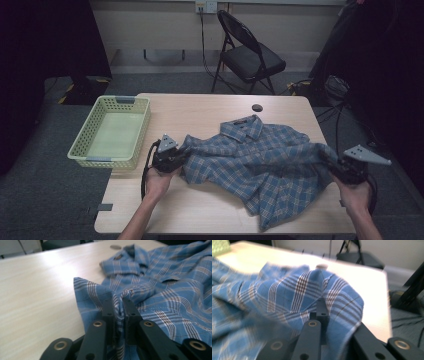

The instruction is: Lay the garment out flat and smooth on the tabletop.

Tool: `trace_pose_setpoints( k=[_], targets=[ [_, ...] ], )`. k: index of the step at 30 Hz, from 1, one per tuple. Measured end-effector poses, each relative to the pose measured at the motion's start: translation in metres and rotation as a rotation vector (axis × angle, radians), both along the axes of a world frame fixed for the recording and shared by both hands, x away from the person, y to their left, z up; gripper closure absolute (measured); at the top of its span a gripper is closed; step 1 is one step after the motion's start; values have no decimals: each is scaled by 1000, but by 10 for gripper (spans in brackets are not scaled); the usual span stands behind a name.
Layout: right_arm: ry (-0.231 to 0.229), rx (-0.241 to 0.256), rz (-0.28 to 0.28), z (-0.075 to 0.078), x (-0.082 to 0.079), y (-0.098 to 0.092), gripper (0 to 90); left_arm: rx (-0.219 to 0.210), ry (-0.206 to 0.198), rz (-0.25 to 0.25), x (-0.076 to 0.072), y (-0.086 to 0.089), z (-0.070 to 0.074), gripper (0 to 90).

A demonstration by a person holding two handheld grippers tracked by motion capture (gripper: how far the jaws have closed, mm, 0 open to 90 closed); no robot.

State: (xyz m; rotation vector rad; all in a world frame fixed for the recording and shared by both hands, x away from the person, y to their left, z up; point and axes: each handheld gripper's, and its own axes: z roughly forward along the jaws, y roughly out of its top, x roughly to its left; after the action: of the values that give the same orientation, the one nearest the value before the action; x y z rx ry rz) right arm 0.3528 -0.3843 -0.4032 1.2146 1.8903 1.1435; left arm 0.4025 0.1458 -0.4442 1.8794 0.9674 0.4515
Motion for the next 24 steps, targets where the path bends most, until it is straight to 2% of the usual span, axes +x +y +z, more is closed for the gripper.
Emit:
trace_pose_setpoints(
  k=[3,5,9,12,14,16,18,22,24],
  targets=[
    [54,-44,7,-24,-14,1,870,1,38,-3,-1,0,-11,796],
    [82,-53,14,-34,-19,1,868,24,58,-11,-2,-1,-18,792],
    [141,-63,46,-55,-31,2,861,34,88,-28,-7,-1,-26,780],
    [161,-55,47,-64,-35,1,857,50,106,-44,-10,-3,-30,776],
    [171,-56,55,-67,-38,2,848,44,119,-53,-13,-3,-33,778],
    [185,-55,70,-71,-40,4,819,60,128,-74,-17,-6,-36,820],
    [205,-70,99,-76,-43,6,817,70,136,-97,-23,-10,-39,824],
    [215,-65,109,-79,-50,5,813,88,150,-138,-32,-14,-40,818],
    [222,-70,127,-79,-54,5,762,87,163,-153,-38,-13,-39,810]
  ],
)
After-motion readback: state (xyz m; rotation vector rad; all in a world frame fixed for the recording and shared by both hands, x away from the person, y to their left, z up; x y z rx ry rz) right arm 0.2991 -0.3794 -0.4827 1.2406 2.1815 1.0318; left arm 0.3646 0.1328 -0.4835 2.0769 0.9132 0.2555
